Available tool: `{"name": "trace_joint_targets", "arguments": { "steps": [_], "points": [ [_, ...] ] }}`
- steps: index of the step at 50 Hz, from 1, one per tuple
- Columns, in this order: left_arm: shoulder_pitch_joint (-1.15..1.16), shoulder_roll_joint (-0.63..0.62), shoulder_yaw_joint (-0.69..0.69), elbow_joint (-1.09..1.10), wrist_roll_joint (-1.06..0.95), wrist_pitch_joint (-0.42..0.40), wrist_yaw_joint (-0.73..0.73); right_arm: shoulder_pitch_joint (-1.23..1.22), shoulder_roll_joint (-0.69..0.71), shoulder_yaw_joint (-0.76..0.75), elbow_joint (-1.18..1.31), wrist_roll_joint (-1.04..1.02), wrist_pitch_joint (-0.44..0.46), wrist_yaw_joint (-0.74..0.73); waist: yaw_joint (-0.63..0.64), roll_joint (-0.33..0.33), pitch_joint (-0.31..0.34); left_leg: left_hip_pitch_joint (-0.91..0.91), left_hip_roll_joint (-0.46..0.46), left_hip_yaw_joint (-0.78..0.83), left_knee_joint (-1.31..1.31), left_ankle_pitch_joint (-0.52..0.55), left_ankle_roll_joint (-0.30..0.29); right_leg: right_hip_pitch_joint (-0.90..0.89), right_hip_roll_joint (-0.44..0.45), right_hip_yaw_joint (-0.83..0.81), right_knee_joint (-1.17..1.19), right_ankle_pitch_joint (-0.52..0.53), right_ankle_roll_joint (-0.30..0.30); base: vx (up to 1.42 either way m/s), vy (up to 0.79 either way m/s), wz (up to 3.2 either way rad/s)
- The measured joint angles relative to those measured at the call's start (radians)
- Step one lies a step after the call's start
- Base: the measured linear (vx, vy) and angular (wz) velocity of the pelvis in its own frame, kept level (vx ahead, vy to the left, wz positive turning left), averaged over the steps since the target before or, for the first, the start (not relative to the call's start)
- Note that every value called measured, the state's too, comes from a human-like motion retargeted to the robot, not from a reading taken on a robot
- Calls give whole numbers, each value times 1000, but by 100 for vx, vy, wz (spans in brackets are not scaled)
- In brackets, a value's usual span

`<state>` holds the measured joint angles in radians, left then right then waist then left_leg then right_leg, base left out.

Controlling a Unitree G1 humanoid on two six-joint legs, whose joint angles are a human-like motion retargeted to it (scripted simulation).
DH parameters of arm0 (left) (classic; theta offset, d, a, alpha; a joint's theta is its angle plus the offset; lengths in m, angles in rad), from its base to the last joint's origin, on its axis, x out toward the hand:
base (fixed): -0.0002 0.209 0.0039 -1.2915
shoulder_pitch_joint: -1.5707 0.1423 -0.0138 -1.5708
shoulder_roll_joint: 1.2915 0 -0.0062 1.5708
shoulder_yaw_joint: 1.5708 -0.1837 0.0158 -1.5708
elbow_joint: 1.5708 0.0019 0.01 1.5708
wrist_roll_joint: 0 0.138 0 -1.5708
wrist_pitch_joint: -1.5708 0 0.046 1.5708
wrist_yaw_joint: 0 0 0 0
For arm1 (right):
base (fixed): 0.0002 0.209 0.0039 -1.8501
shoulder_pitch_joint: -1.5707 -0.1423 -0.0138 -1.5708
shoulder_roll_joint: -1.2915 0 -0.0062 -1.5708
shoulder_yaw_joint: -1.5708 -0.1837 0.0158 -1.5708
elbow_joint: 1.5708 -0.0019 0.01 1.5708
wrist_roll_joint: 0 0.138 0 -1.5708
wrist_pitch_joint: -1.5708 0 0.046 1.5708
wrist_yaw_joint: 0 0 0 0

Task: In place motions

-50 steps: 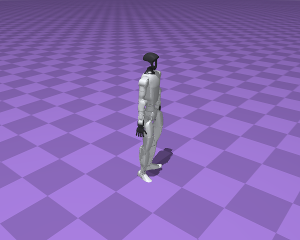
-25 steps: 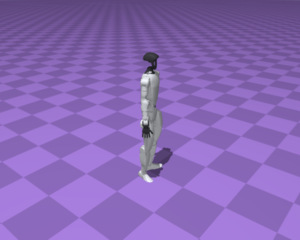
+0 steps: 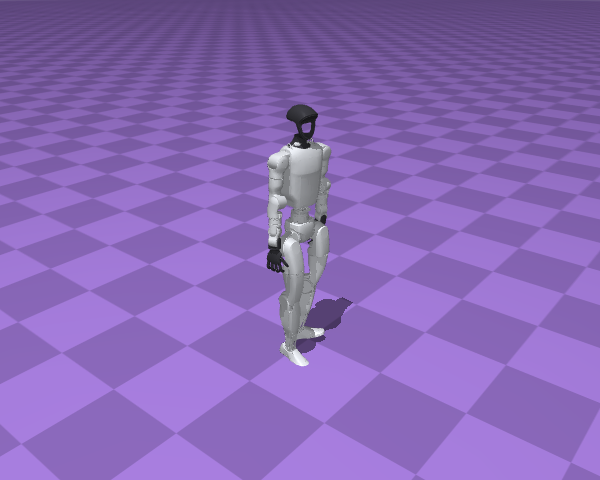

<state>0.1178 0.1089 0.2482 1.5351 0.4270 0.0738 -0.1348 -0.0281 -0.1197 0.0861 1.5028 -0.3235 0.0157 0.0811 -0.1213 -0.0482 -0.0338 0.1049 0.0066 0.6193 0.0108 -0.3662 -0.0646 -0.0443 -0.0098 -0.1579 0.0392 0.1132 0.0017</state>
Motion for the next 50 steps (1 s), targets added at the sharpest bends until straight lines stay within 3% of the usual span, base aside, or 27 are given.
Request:
{"name": "trace_joint_targets", "arguments": {
  "steps": [20,37,50],
  "points": [
    [8,-33,5,-42,6,-4,-10,-23,6,22,56,21,20,-27,-140,39,30,36,12,182,3,-20,-53,-76,75,177,13,66,-46,-13,1,-78],
    [17,-31,-12,-62,14,-7,-19,-22,-6,9,62,28,19,-33,-93,40,30,26,6,146,6,-22,-43,-64,58,146,12,56,-43,2,0,9],
    [28,-26,-13,-50,23,0,-13,-17,-9,18,29,36,1,-20,-4,38,20,-7,-5,19,20,-19,-9,-8,5,20,2,11,-13,17,3,66]
  ]
}}
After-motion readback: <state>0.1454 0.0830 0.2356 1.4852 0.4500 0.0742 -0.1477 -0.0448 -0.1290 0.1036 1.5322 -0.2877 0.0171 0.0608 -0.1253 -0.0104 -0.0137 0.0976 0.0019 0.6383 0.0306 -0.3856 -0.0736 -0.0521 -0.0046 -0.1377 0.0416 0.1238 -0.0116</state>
